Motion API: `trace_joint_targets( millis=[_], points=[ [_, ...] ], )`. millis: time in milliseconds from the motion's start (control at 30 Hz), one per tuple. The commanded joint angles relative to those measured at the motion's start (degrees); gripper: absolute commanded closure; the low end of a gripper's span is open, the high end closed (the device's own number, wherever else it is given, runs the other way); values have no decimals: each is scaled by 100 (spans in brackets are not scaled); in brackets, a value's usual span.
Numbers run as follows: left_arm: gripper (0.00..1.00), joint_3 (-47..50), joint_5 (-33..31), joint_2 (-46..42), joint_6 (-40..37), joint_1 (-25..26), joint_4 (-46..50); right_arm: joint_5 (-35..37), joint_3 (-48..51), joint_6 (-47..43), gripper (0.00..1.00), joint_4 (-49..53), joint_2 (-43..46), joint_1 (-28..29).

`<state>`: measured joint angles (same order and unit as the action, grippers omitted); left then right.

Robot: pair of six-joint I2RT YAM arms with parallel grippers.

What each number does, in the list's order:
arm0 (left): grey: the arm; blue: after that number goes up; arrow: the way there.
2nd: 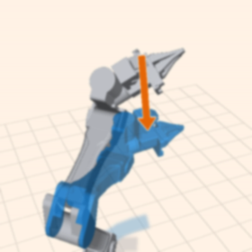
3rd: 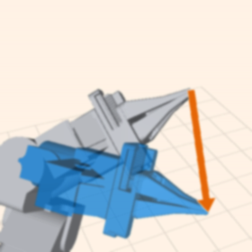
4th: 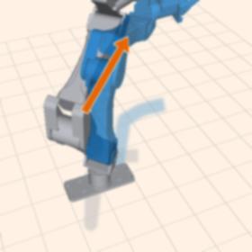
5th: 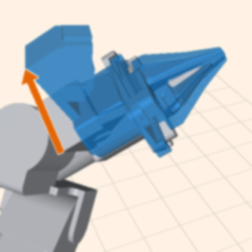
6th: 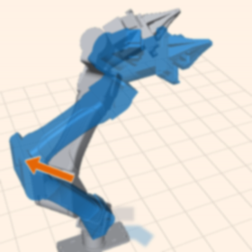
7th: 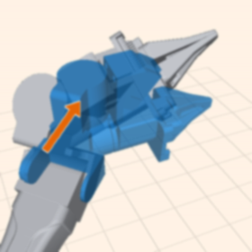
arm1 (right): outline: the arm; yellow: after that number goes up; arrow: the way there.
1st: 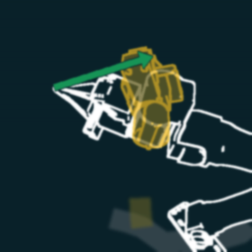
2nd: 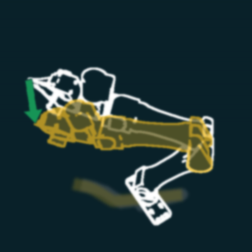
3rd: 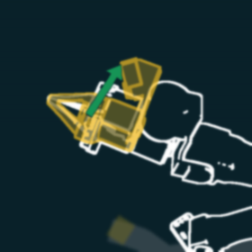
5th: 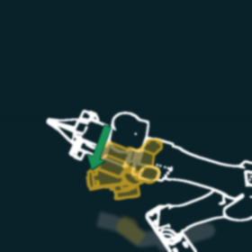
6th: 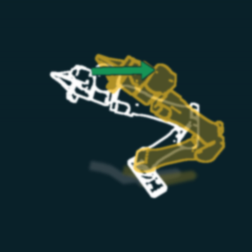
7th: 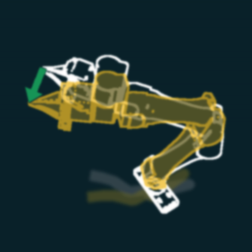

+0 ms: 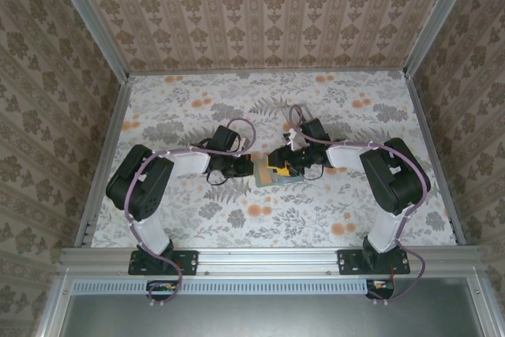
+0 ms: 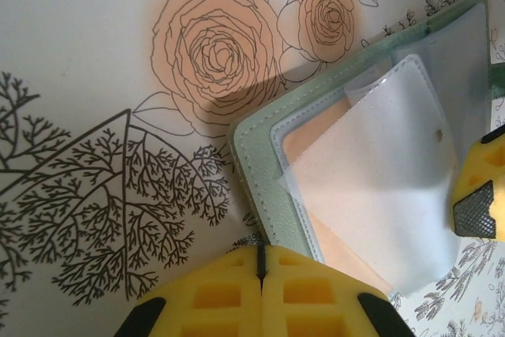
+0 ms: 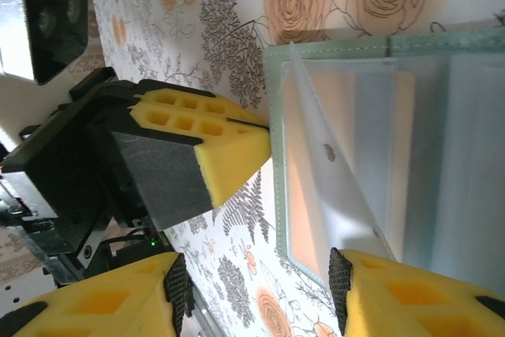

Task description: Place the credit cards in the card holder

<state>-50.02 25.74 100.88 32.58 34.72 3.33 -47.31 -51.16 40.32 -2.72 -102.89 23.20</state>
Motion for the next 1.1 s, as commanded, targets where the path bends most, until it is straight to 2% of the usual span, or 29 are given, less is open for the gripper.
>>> trace_joint_targets(
  millis=[0, 167, 300, 467, 700, 1067],
  points=[
    [97, -147, 81, -44, 61, -48, -35, -266, -145, -240, 46, 150, 215, -122],
    [97, -169, 81, -44, 55, -44, 11, -208, -189, -839, 44, 587, 553, -372],
    [97, -254, 90, 11, 11, -45, 92, 368, -356, -1396, 43, 1308, 722, -506],
    [97, -254, 139, 85, 50, -49, -1, 935, -367, -1551, 40, 1539, 652, -741],
    [97, -261, 142, 85, 9, -44, 74, 1622, -348, -1705, 40, 1887, 414, -783],
    [97, -273, 148, 153, 52, -44, -46, 1626, -317, -1830, 42, 2182, 581, -662]
  ],
)
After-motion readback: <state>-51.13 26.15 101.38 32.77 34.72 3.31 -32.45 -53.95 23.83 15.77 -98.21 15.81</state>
